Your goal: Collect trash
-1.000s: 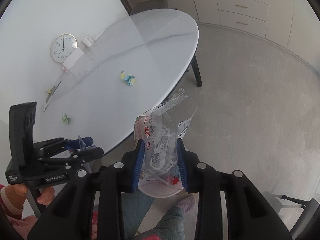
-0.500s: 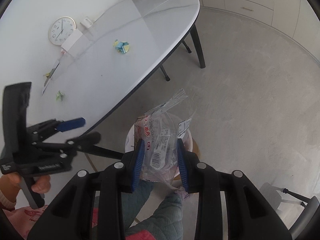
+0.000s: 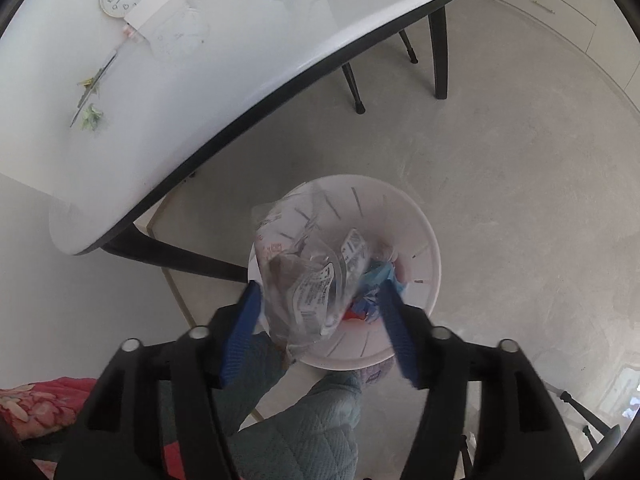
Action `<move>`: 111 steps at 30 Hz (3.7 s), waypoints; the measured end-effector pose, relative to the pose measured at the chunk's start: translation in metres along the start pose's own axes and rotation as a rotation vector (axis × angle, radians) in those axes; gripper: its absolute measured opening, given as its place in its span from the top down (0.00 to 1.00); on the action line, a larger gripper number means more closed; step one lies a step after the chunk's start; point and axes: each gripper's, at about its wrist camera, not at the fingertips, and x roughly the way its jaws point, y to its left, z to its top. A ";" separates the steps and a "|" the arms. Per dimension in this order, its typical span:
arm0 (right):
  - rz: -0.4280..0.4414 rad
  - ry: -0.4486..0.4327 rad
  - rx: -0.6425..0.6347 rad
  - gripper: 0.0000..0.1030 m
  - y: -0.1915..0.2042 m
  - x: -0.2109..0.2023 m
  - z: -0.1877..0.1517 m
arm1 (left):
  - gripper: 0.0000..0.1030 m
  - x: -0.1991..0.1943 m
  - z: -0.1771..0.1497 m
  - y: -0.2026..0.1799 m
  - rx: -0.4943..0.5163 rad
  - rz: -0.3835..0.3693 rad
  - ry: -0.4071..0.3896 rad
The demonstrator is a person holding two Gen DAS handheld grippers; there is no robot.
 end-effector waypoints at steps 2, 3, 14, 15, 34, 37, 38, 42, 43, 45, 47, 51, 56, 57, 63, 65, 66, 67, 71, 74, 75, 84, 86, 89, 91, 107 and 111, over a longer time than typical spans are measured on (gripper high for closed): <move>0.004 0.006 0.002 0.27 0.004 0.006 0.002 | 0.12 -0.001 0.000 0.007 -0.003 0.006 0.009; 0.001 0.011 0.005 0.22 0.005 0.005 0.003 | 0.12 -0.001 -0.001 0.010 -0.006 0.007 0.011; -0.178 -0.127 -0.003 0.02 0.038 -0.111 0.021 | 0.08 -0.017 0.016 0.039 0.005 -0.014 -0.040; -0.195 -0.143 -0.007 0.02 0.042 -0.122 0.024 | 0.08 -0.018 0.018 0.040 0.014 -0.006 -0.052; -0.199 -0.257 -0.023 0.02 0.094 -0.164 0.066 | 0.08 -0.007 0.015 0.137 -0.038 0.027 -0.109; -0.193 -0.263 -0.019 0.02 0.101 -0.161 0.073 | 0.07 0.006 0.014 0.159 -0.047 0.022 -0.112; -0.192 -0.263 -0.016 0.02 0.104 -0.160 0.076 | 0.08 0.010 0.015 0.165 -0.047 0.020 -0.112; -0.183 -0.267 -0.004 0.02 0.116 -0.155 0.085 | 0.08 0.036 0.018 0.188 -0.043 0.023 -0.084; -0.187 -0.268 -0.002 0.02 0.120 -0.153 0.088 | 0.08 0.043 0.018 0.193 -0.044 0.021 -0.080; -0.189 -0.269 0.002 0.02 0.126 -0.148 0.092 | 0.08 0.058 0.020 0.201 -0.043 0.015 -0.066; -0.196 -0.267 0.011 0.02 0.131 -0.142 0.098 | 0.09 0.074 0.023 0.208 -0.041 0.011 -0.041; -0.214 -0.258 0.036 0.02 0.140 -0.129 0.109 | 0.15 0.106 0.029 0.218 -0.028 -0.004 0.004; -0.231 -0.247 0.085 0.02 0.142 -0.119 0.120 | 0.24 0.139 0.038 0.219 0.027 -0.003 0.053; -0.239 -0.246 0.095 0.02 0.142 -0.118 0.121 | 0.27 0.144 0.040 0.219 0.039 -0.008 0.064; -0.266 -0.240 0.150 0.02 0.136 -0.114 0.123 | 0.57 0.159 0.044 0.213 0.082 -0.035 0.103; -0.277 -0.238 0.161 0.02 0.132 -0.112 0.123 | 0.60 0.159 0.045 0.215 0.073 -0.041 0.094; -0.283 -0.238 0.166 0.02 0.131 -0.110 0.123 | 0.63 0.160 0.046 0.216 0.065 -0.048 0.096; -0.286 -0.238 0.171 0.02 0.128 -0.109 0.124 | 0.63 0.159 0.047 0.218 0.059 -0.056 0.096; -0.309 -0.221 0.160 0.02 0.114 -0.098 0.135 | 0.64 0.151 0.057 0.217 0.041 -0.089 0.088; -0.307 -0.203 0.142 0.02 0.100 -0.083 0.152 | 0.64 0.140 0.067 0.210 0.054 -0.123 0.075; -0.294 -0.202 0.134 0.02 0.095 -0.078 0.158 | 0.64 0.135 0.071 0.204 0.060 -0.139 0.068; -0.244 -0.153 -0.065 0.02 0.076 -0.017 0.229 | 0.64 0.104 0.093 0.147 0.143 -0.253 0.040; -0.259 -0.123 -0.122 0.09 0.075 -0.004 0.240 | 0.64 0.099 0.093 0.139 0.159 -0.255 0.029; -0.257 -0.074 -0.146 0.27 0.070 0.010 0.248 | 0.64 0.093 0.093 0.130 0.172 -0.247 0.013; -0.265 -0.060 -0.144 0.44 0.067 0.014 0.250 | 0.64 0.091 0.089 0.129 0.174 -0.248 0.014; -0.177 -0.172 -0.072 0.68 0.070 -0.056 0.205 | 0.64 0.061 0.076 0.102 0.203 -0.272 -0.005; -0.171 -0.223 -0.035 0.68 0.067 -0.098 0.162 | 0.64 0.049 0.066 0.078 0.247 -0.310 -0.008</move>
